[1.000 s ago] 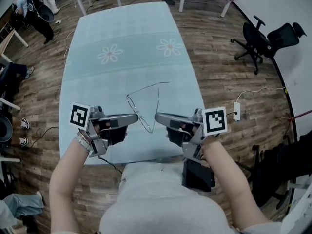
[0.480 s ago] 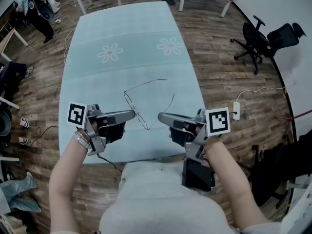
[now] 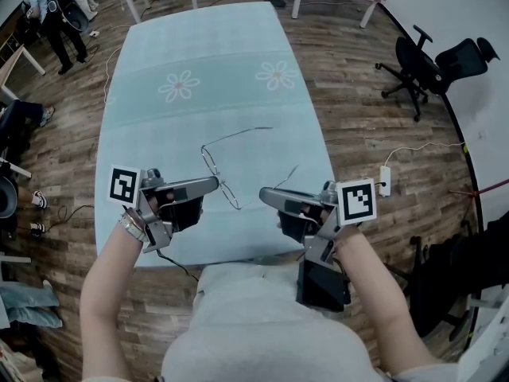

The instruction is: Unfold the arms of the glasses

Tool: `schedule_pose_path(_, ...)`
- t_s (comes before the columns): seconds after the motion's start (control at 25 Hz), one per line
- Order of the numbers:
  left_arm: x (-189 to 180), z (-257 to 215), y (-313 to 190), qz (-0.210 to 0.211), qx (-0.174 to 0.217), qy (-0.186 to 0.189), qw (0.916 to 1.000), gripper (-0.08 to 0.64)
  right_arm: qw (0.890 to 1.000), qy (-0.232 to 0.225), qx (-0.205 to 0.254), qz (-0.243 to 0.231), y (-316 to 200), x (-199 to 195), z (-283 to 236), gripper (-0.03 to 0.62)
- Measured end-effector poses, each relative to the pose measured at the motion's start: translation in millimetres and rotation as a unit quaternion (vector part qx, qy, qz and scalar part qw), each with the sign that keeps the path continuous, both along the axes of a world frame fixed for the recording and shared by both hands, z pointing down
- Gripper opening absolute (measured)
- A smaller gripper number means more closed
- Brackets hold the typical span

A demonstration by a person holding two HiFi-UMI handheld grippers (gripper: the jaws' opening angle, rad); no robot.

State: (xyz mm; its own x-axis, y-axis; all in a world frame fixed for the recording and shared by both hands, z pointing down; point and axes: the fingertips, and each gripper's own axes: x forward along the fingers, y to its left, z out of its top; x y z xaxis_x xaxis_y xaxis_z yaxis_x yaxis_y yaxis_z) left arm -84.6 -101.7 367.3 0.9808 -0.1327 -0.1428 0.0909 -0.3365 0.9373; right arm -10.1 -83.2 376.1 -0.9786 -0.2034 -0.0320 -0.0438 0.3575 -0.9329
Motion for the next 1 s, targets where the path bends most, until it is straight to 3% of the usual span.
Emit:
schedule_pose_path(0.52, 5, -1, 4, 0.003, 0.001, 0.004, 1.0000, 0.009, 1.000, -0.005, 0.006, 0.010, 0, 5, -1, 0.017)
schedule_pose_path(0.88, 5, -3, 1, -0.003, 0.001, 0.005, 1.0000, 0.009, 0.999, -0.016, 0.030, -0.012, 5, 0, -10, 0.230)
schedule_pose_path(1.0, 4, -2, 1, -0.007, 0.001, 0.006, 1.0000, 0.009, 0.999, -0.009, 0.038, -0.016, 7, -2, -9, 0.245)
